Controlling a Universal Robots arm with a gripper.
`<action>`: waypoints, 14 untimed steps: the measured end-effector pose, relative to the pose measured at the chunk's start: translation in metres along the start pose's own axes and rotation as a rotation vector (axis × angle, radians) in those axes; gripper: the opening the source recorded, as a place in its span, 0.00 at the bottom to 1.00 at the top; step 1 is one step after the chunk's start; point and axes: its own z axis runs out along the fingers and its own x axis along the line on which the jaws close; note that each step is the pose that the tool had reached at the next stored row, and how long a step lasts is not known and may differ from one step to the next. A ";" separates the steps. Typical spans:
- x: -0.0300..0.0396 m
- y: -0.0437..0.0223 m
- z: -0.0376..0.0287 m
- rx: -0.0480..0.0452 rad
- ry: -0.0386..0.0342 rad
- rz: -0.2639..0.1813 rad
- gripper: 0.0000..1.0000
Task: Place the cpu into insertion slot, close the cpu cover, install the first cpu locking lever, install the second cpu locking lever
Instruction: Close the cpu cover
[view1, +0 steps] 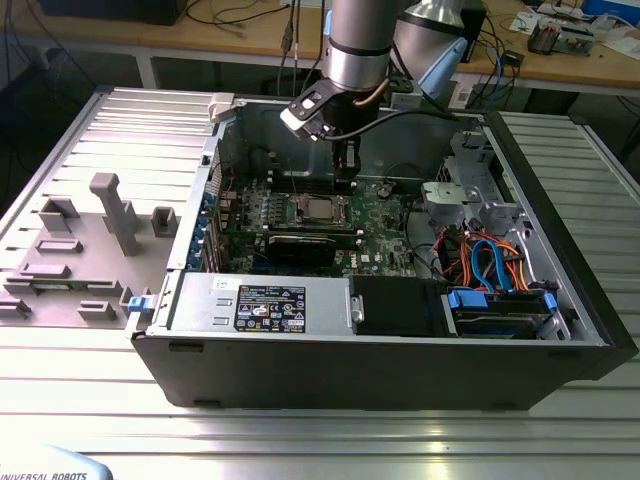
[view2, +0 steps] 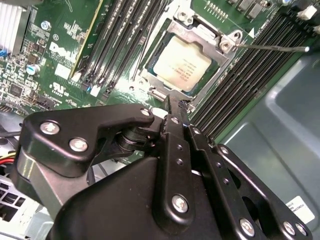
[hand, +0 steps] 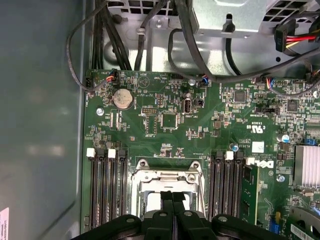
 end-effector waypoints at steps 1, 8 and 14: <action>0.0001 -0.0021 0.0001 0.0000 0.0001 0.000 0.11; 0.0005 -0.0105 0.0051 -0.0006 0.0099 -0.004 0.11; 0.0007 -0.0159 0.0090 -0.0004 0.0100 -0.006 0.11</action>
